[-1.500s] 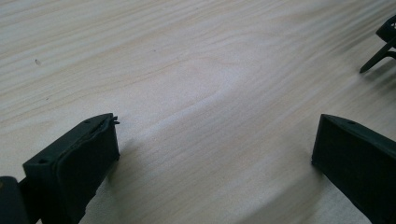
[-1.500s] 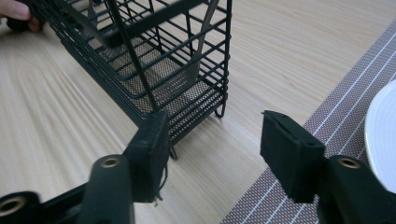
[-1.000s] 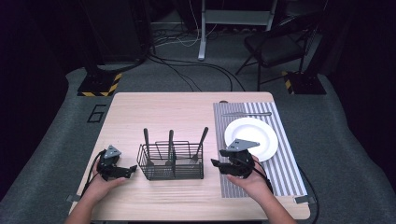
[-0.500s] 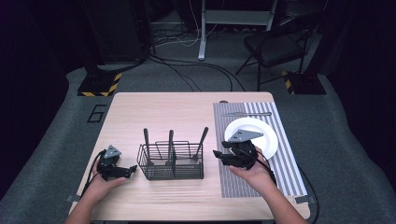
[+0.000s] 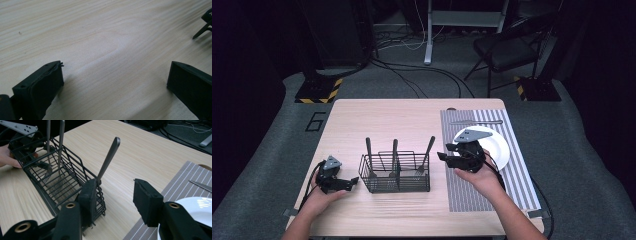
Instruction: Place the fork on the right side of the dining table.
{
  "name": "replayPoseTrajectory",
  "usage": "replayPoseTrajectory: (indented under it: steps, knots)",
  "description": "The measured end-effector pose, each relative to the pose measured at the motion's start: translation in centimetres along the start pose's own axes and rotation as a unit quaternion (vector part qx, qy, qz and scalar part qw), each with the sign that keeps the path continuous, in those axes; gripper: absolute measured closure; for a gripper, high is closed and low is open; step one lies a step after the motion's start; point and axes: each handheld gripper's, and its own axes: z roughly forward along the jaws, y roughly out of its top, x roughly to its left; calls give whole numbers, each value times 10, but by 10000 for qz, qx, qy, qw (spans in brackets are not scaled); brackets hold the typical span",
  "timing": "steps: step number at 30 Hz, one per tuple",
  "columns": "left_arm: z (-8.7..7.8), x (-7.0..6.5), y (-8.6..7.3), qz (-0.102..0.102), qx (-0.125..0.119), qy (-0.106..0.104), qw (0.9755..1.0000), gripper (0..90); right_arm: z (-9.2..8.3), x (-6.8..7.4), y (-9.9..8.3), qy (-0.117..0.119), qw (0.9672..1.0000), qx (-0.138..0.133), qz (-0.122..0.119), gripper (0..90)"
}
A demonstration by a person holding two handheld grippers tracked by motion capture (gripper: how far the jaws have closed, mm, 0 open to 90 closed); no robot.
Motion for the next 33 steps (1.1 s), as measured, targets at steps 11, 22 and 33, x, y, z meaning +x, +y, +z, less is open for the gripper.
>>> replayPoseTrajectory:
  steps: [11,22,33]
  knots:
    - [0,0,0,-1,-1,-1,10000,3,12,-2,15,61,10000,-57,44,572]
    - [0,0,0,18,-5,3,10000,3,23,-2,26,106,9999,-52,93,638]
    - [0,1,0,35,1,4,10000,3,27,-1,33,89,9998,-84,148,710]
